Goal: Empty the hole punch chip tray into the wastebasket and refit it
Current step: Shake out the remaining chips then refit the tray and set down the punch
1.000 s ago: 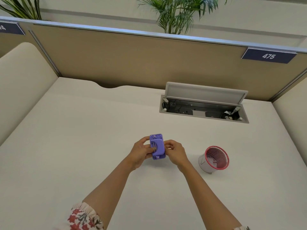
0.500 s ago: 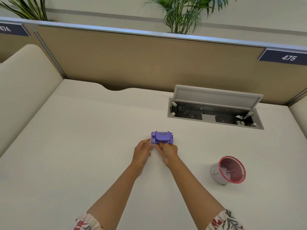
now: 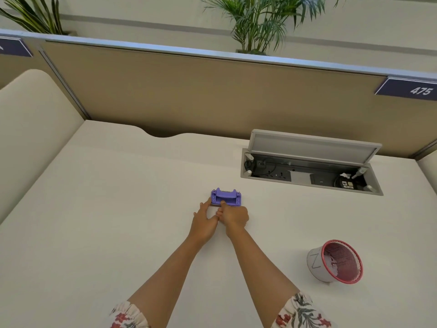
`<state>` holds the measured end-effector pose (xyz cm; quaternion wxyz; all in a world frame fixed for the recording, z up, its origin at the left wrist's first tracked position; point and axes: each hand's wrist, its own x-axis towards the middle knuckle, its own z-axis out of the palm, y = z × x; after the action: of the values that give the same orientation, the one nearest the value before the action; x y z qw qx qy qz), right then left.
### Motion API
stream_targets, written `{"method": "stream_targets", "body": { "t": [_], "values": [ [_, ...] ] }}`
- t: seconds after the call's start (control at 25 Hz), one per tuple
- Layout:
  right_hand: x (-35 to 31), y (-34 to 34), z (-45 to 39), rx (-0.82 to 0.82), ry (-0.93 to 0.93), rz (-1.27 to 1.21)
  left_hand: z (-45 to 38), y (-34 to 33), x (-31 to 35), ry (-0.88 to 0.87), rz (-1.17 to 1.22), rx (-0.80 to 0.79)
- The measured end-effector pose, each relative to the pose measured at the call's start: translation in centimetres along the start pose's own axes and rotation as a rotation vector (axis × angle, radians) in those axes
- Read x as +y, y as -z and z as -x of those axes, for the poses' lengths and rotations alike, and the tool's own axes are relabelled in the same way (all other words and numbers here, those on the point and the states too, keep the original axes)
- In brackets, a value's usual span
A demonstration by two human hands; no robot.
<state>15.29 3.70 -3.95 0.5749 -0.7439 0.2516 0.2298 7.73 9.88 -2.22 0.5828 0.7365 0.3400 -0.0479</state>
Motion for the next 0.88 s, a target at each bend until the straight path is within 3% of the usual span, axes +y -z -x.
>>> {"method": "stream_targets", "body": {
  "t": [0.28, 0.48, 0.68, 0.88],
  "values": [
    [0.7, 1.3, 0.3, -0.118, 0.136, 0.22, 0.0, -0.3, -1.0, -0.117, -0.097, -0.022],
    [0.6, 3.8, 0.8, 0.075, 0.348, 0.307, 0.5, -0.7, -1.4, -0.135, -0.162, -0.033],
    [0.4, 4.7, 0.7, -0.116, 0.428, 0.5, 0.5, -0.4, -1.3, -0.132, -0.227, -0.089],
    [0.4, 5.6, 1.3, -0.19, 0.396, 0.485, 0.1, 0.2, -0.5, -0.112, -0.321, -0.131]
  ]
}}
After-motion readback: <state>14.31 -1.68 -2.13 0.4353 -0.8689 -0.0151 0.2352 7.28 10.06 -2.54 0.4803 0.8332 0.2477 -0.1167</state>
